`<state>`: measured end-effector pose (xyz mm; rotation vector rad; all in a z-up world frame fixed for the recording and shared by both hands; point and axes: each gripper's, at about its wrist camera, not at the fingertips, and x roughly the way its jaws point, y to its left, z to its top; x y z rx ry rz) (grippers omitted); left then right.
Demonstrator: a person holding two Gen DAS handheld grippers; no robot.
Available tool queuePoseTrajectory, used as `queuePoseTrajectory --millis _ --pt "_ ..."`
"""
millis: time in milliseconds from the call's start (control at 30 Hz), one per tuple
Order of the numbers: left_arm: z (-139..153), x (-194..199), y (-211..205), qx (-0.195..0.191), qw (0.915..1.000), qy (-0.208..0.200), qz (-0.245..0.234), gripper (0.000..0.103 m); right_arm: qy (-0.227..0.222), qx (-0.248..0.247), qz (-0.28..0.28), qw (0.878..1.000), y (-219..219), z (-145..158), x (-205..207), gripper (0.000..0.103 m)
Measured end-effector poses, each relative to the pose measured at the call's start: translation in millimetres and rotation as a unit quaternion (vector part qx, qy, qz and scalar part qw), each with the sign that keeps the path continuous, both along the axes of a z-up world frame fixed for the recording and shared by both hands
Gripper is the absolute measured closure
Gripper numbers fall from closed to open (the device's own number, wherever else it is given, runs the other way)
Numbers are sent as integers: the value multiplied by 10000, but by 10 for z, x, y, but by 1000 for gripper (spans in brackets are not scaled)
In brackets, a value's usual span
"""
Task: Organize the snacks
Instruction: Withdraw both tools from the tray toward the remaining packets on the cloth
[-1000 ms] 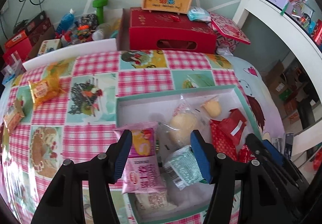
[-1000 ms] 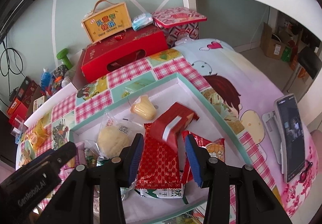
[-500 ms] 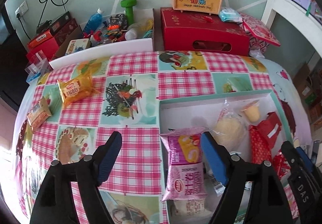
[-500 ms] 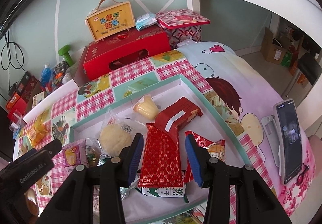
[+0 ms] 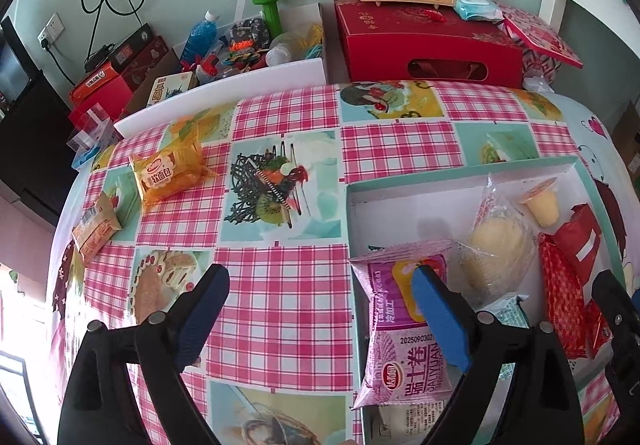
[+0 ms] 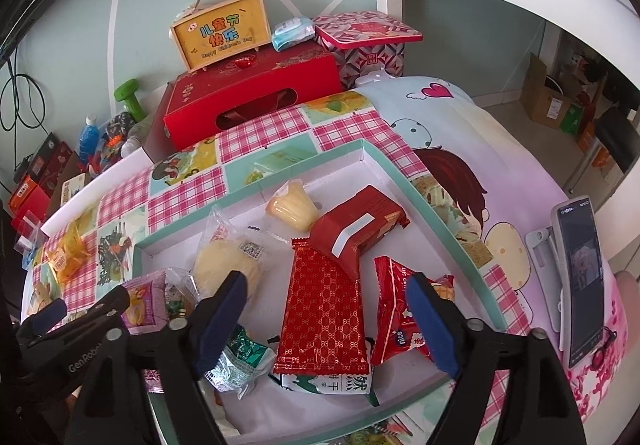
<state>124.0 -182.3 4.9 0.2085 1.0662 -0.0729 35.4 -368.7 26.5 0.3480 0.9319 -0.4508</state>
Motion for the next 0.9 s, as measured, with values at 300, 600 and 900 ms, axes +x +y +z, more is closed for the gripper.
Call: queuePoseTrajectory --millis 300,600,900 --pt "-37 21 31 -97 9999 62 70 4 102 -85 -93 9999 -27 -59 6 0" --pt "-50 2 -11 -106 9999 126 -44 4 148 -54 -78 9998 -36 -86 13 0" --pt "-68 19 205 -103 9996 253 116 4 95 -81 209 9997 179 -30 93 0"
